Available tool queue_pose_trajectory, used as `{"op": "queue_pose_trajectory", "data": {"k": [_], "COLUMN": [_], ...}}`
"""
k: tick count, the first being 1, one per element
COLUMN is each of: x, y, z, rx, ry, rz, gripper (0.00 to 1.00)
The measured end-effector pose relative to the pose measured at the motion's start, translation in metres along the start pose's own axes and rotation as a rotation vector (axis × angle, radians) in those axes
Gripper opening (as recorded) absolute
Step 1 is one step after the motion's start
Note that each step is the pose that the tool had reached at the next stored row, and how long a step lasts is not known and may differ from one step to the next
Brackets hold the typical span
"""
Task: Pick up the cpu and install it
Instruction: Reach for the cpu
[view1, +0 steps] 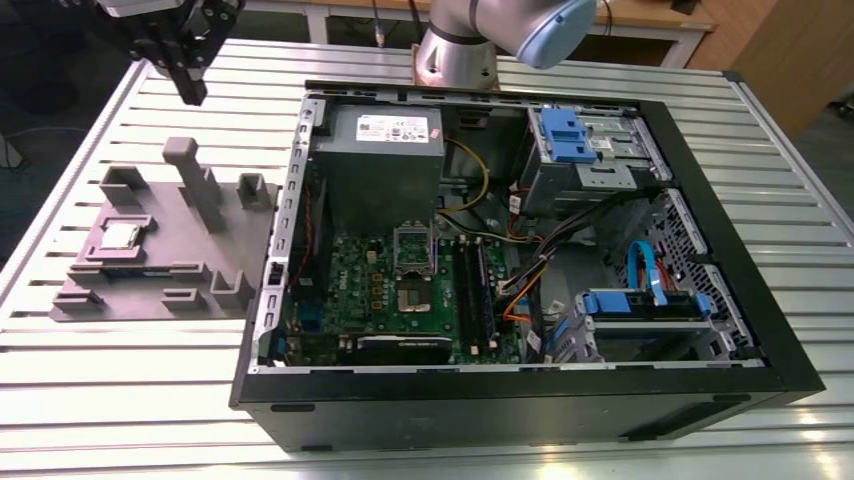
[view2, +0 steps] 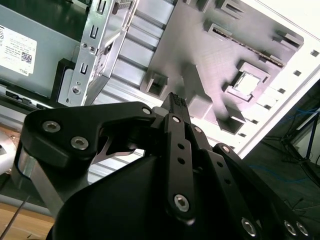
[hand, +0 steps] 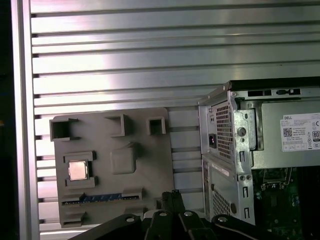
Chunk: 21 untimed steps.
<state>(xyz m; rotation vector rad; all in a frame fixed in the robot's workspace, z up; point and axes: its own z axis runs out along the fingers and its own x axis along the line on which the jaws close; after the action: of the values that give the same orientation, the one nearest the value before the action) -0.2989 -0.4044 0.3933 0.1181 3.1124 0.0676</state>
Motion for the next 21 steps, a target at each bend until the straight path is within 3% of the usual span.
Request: {"op": "queue_pose_trajectory", "data": {"k": [9,21], "x": [0.0156,0.0258], "y": [-0.0012,-0.002], "z": [-0.0005,-0.0007], "rx": [0.0,0.0], "ry": [0.0001,0.0001], "rz": [0.0,0.0], "gripper": [0.11,0.11]}}
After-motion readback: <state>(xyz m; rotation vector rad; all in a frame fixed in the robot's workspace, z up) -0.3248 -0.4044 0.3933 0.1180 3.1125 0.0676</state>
